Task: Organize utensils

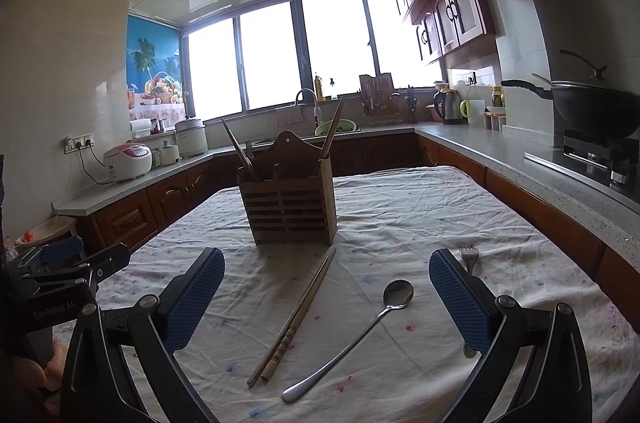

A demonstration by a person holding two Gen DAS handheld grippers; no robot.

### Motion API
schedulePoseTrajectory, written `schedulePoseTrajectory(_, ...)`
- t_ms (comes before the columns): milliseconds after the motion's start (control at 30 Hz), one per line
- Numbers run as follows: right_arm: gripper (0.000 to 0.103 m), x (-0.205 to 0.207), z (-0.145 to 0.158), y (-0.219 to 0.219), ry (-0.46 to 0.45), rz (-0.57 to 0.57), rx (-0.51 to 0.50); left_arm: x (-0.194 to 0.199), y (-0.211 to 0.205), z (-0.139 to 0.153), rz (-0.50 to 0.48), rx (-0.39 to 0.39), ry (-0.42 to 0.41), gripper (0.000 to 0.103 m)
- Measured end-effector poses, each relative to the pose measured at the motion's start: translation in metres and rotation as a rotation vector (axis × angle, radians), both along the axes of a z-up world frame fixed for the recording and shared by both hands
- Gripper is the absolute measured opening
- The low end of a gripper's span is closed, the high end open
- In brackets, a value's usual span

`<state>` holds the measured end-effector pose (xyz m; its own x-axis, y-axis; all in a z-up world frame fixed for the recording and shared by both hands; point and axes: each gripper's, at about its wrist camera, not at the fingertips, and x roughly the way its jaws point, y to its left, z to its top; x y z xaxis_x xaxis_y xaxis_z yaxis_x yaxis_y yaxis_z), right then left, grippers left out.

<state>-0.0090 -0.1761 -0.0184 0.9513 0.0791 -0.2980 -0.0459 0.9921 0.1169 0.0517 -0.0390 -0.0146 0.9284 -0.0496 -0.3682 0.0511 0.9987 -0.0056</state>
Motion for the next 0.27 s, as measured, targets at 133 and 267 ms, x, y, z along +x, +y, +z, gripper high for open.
schedulePoseTrajectory(133,0.103,0.0014,-0.0008,-0.0029,0.003,-0.001,0.005,0.0004,-0.0015,-0.0001,0.002,0.014,-0.008,0.103)
schedulePoseTrajectory(267,0.103,0.0029,-0.0013,-0.0039,0.008,0.002,0.006,-0.0004,-0.0037,0.0014,-0.009,0.018,-0.014,0.103)
